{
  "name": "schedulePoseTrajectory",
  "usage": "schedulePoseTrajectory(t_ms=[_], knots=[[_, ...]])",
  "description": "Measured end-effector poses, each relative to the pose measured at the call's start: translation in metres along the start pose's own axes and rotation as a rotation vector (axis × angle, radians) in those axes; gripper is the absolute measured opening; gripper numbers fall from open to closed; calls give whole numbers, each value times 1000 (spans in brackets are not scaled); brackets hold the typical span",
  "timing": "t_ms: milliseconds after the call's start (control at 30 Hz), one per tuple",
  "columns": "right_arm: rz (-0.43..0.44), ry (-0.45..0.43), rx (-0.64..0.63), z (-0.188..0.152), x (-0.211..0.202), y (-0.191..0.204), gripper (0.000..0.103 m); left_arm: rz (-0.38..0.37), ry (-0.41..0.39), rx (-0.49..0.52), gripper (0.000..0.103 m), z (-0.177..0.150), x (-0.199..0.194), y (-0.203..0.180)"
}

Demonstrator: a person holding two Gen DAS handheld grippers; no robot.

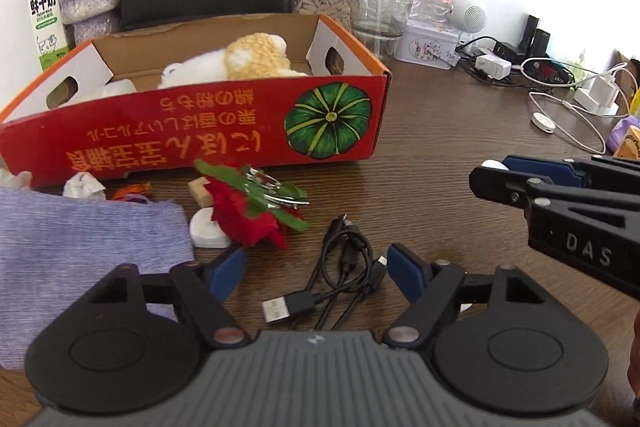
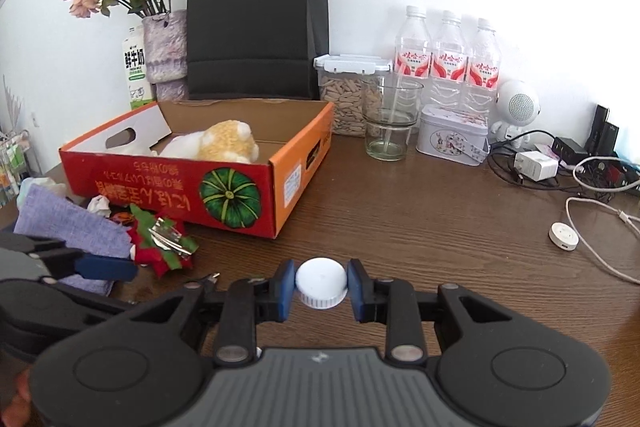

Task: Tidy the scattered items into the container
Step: 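Grasp the black cable with the left tool while the right tool holds the cap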

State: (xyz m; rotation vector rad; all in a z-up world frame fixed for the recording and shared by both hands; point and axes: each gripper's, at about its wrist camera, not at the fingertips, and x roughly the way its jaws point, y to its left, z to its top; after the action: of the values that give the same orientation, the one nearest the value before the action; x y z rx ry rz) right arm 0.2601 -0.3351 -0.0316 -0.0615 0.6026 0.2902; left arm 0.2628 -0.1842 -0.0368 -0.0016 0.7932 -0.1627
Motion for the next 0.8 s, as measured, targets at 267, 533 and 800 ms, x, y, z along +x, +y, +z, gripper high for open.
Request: schedulePoseTrajectory(t_ms=[267, 533, 800], knots=[[36, 27, 15, -9, 9, -7, 27, 62, -14, 4, 70, -1, 7, -11], [43, 26, 11, -12, 8, -3, 27, 25, -35, 4, 29, -3, 2, -12], [48, 19, 2, -13, 6, 0, 27, -22, -63, -10, 27, -3, -10, -6]])
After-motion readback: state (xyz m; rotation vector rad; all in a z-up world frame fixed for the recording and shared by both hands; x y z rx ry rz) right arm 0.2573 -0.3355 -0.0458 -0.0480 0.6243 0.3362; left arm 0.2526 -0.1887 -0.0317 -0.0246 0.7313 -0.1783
